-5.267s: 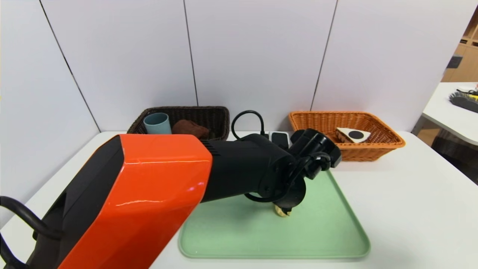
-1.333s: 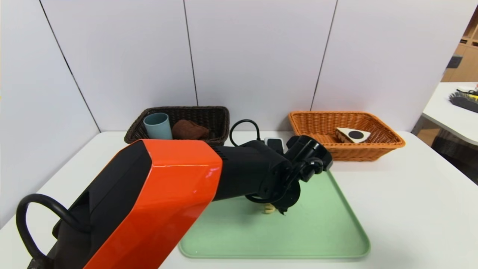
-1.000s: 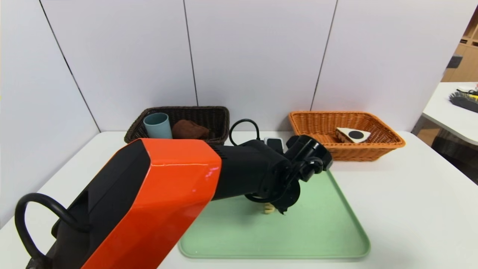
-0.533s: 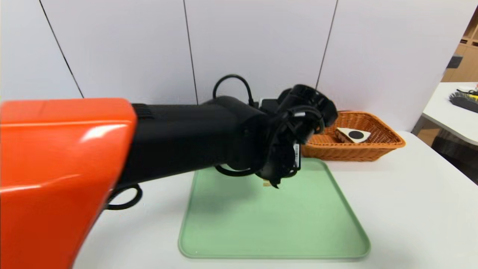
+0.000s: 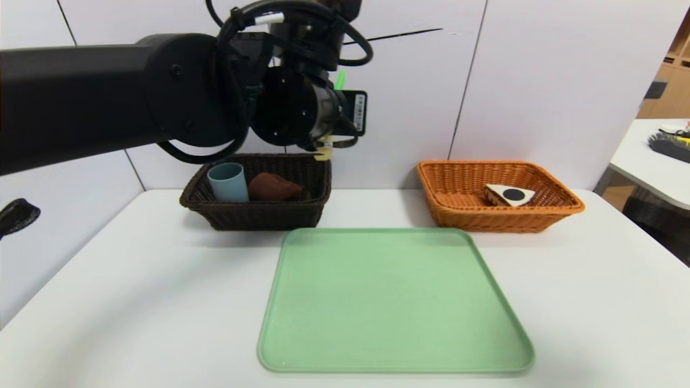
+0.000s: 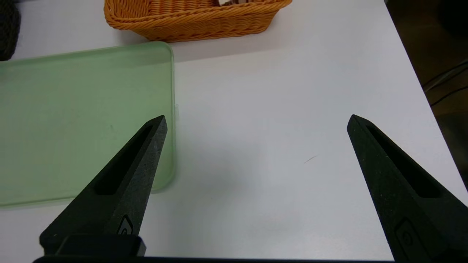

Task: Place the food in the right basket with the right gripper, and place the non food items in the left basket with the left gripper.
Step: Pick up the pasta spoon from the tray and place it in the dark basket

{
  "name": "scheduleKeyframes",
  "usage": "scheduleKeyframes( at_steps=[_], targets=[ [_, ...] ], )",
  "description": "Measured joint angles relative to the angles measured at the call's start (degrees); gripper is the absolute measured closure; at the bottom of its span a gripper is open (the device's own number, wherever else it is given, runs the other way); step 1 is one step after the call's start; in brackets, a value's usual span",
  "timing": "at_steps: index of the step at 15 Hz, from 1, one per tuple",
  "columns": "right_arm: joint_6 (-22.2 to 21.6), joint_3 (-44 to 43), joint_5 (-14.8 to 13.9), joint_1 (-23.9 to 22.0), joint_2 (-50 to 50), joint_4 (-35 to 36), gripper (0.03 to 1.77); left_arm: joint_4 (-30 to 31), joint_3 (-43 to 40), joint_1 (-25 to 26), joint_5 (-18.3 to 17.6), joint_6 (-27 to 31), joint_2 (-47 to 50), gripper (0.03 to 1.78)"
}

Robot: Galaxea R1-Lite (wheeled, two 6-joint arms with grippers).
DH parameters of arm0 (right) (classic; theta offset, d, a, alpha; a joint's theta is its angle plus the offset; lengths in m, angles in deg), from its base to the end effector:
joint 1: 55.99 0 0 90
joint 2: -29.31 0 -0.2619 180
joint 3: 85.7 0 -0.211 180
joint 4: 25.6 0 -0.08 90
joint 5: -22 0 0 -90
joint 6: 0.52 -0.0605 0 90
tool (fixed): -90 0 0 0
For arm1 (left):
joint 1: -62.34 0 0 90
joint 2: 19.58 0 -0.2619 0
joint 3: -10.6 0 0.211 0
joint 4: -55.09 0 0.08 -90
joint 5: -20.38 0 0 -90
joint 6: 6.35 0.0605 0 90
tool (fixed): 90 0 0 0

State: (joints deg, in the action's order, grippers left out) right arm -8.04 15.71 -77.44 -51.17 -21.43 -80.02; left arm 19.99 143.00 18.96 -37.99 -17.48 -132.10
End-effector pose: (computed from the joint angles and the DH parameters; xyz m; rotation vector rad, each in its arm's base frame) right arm 0.1461 0.0024 0.2389 0.0713 0.4541 -0.1092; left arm 0.3311 -0.2693 0.2792 -0.0308 0.2296 -0.1822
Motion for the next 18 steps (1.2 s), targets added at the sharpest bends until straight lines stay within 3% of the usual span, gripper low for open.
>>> scheduleKeyframes(
  at_steps=[4,8,14,18],
  targets=[
    [-0.09,-0.51,0.02,0.00,0.24,0.00,0.10,5.90,-3.89,4.43,-2.62,0.27,-0.22,1.76],
    [-0.09,-1.78,0.02,0.00,0.29,-0.16,0.10,17.41,-17.58,6.28,-4.33,3.74,1.24,1.76],
    [-0.09,-2.12,0.02,0.00,0.57,-0.24,0.10,42.61,-36.96,11.61,-13.36,20.00,4.61,1.76],
    [-0.09,-1.90,0.11,0.00,1.34,-0.51,0.10,48.57,-41.48,16.75,-25.14,26.28,5.79,1.76]
  ],
)
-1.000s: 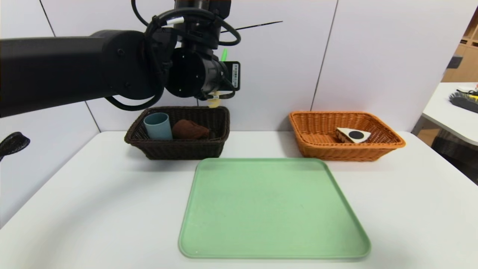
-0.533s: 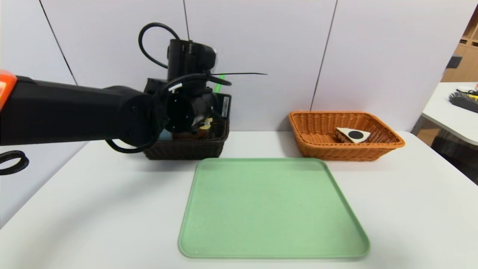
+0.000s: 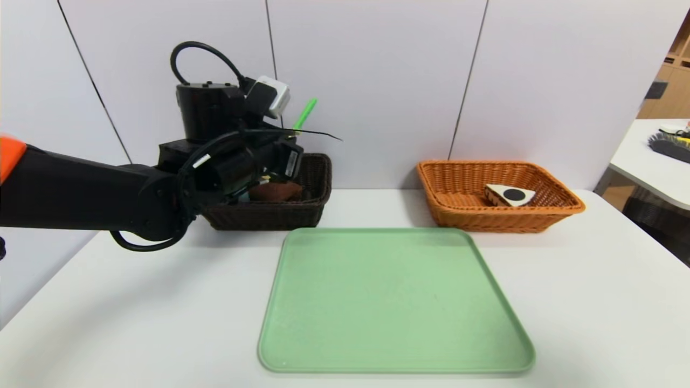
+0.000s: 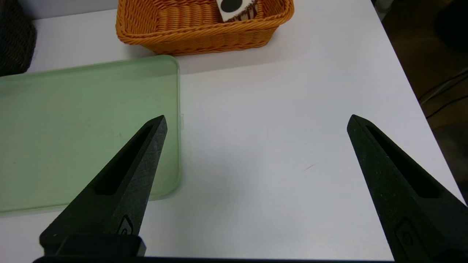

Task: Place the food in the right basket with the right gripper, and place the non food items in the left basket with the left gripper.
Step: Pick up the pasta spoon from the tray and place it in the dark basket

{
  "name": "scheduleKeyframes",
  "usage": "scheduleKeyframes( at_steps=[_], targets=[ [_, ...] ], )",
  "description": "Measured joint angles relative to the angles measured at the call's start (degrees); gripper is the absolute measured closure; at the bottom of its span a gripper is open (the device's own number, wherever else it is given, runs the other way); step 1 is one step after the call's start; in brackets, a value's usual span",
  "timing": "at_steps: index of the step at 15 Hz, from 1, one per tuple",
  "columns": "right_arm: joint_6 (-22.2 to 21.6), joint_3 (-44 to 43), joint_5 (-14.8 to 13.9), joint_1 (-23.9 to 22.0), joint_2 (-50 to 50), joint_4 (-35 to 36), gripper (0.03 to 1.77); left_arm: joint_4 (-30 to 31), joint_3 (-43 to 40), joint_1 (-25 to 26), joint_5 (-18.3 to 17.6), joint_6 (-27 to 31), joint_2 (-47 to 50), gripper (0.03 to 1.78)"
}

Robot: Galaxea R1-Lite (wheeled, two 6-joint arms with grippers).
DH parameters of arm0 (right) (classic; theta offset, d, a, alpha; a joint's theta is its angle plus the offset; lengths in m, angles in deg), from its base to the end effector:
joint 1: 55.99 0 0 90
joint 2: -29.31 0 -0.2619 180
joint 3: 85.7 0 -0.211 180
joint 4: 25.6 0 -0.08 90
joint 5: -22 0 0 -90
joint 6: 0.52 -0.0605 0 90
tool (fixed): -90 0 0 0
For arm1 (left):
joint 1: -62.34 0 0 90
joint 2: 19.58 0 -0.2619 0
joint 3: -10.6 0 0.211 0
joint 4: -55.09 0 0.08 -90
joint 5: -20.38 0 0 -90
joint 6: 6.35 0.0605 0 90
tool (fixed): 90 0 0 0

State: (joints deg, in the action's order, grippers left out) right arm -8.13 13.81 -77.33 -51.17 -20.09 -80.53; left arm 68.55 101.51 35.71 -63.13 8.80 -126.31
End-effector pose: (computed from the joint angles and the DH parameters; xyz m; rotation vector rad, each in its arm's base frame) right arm 0.1384 0.0018 0.2513 0.0796 0.4070 -0.1048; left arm 0.3771 -0.1814 0.1875 0.2734 -0.0070 -0.3547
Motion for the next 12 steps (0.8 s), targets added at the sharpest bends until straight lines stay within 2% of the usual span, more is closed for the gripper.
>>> scheduleKeyframes(
  at_steps=[2,4,12],
  targets=[
    [0.01,0.01,-0.06,0.00,0.30,-0.01,0.10,0.88,-0.72,2.27,-5.12,2.10,0.11,1.76],
    [0.00,0.01,-0.05,0.00,0.50,0.00,0.10,0.63,-1.13,4.06,-7.77,3.36,0.04,1.76],
    [0.01,0.26,-0.11,0.00,0.67,-0.11,0.10,1.05,-3.67,7.12,-8.29,4.63,-3.28,1.76]
  ],
)
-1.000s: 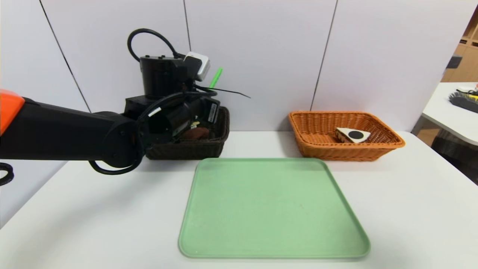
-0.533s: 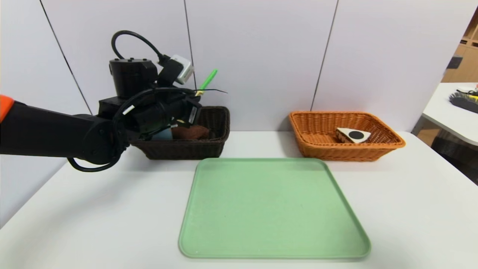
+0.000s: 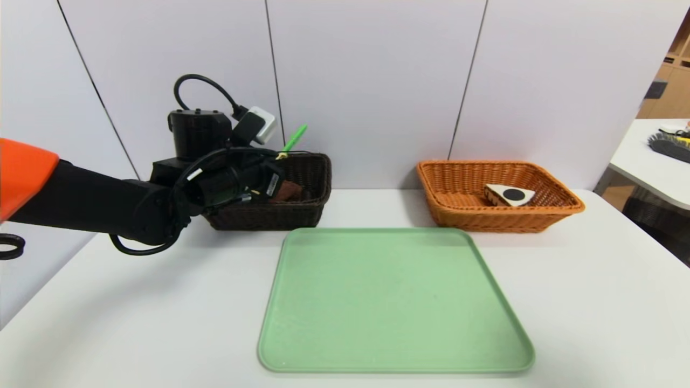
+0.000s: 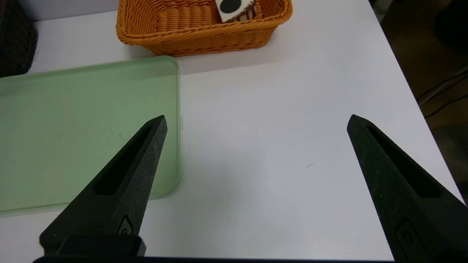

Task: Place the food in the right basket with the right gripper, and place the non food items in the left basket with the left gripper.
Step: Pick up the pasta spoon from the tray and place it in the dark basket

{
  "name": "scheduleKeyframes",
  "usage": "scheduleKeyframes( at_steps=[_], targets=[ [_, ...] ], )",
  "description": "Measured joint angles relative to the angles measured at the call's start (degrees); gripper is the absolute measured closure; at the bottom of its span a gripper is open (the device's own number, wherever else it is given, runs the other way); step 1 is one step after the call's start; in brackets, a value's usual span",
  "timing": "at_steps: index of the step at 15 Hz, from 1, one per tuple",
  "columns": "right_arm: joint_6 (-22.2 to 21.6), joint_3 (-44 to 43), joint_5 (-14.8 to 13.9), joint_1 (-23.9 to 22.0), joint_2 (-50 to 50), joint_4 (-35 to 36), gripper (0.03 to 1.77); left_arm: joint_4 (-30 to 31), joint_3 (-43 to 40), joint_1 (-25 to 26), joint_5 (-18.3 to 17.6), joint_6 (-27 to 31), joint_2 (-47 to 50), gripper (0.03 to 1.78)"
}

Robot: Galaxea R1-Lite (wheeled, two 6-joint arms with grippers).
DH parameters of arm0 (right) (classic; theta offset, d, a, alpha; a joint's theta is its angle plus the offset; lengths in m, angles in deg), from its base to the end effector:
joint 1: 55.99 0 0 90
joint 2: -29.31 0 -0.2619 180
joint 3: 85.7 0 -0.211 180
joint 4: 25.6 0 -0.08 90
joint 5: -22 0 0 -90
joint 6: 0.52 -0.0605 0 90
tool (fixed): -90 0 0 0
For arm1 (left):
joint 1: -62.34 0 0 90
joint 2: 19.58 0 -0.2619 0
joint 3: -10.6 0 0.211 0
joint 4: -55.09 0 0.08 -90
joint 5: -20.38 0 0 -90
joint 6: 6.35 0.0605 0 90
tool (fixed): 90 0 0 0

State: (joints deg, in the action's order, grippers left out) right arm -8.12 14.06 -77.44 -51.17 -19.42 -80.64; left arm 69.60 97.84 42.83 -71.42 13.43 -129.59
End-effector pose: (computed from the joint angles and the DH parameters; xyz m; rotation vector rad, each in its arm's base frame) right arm 0.1356 0.0015 0.2514 0.0797 0.4015 -0.1064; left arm 0.3983 -0.1431 0.1442 0.3630 0.0778 -0.3926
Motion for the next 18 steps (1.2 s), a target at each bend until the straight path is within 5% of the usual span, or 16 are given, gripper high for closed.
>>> scheduleKeyframes(
  at_steps=[18],
  targets=[
    [-1.52,-1.77,0.80,0.00,-2.97,1.29,0.10,0.11,2.99,2.91,0.28,0.16,-7.17,1.73]
  ],
)
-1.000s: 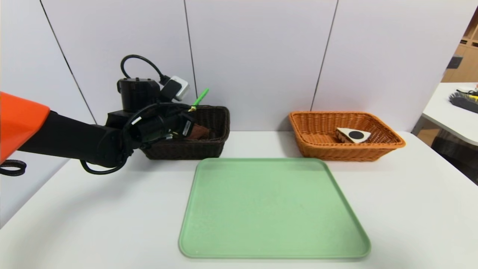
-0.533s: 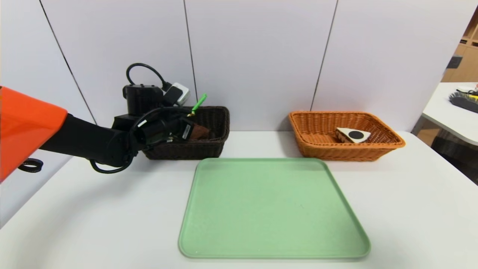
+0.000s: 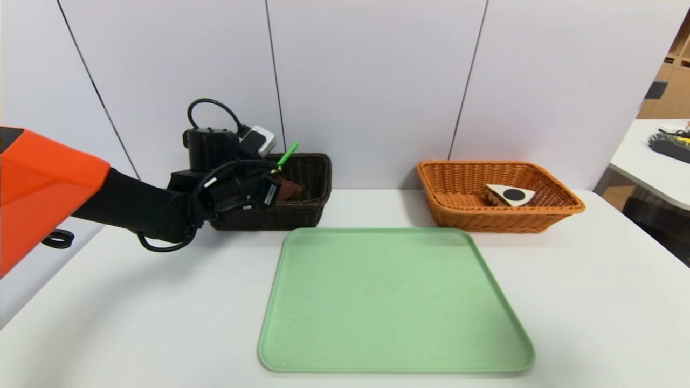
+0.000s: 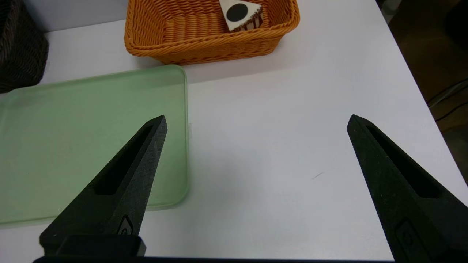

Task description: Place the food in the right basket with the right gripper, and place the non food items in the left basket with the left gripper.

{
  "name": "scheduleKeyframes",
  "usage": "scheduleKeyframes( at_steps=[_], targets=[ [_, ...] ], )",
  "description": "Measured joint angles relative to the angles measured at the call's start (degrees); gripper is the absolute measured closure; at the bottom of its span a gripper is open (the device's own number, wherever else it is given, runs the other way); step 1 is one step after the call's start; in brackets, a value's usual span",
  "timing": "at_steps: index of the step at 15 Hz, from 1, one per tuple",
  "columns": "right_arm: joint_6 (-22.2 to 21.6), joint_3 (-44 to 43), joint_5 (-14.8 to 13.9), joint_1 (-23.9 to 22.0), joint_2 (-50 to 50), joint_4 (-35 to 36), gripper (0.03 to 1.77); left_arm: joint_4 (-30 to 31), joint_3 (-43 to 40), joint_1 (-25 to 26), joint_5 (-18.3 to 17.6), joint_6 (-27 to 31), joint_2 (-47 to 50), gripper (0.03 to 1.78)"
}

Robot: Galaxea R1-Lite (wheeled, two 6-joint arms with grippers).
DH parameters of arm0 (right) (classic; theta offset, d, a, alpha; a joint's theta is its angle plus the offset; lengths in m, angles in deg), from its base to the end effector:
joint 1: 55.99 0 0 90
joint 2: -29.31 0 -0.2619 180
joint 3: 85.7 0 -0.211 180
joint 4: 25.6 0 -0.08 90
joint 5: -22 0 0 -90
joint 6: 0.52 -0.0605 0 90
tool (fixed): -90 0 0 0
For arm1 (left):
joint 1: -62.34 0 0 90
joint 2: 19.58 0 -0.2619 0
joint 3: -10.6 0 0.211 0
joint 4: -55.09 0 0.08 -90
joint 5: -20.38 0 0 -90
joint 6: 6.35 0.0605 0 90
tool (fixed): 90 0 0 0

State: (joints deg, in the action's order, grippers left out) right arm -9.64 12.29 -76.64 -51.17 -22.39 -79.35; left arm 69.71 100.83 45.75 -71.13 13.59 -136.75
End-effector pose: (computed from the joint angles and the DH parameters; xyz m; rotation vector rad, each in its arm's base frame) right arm 0.1484 0.0034 0.2564 0.1090 0.4000 -0.0979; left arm 0.4260 -0.1286 0.1074 0.3721 0.1573 -0.3490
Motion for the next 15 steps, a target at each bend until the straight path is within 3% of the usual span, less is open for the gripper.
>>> scheduleKeyframes(
  at_steps=[4,7,12,15],
  targets=[
    [0.02,-0.11,0.00,0.00,-0.30,0.02,0.10,0.09,0.00,0.00,0.11,-0.13,-0.29,1.06],
    [0.02,-0.02,0.10,0.00,-0.34,0.02,0.10,0.07,0.24,-0.02,0.72,-0.11,-0.41,0.76],
    [0.09,-0.11,0.10,0.00,-0.28,0.02,0.10,-1.63,5.92,-0.18,1.56,0.04,0.61,0.45],
    [0.28,-0.41,0.11,0.00,-0.30,0.02,0.10,-10.51,11.58,-0.30,2.58,-0.29,5.88,0.34]
  ],
)
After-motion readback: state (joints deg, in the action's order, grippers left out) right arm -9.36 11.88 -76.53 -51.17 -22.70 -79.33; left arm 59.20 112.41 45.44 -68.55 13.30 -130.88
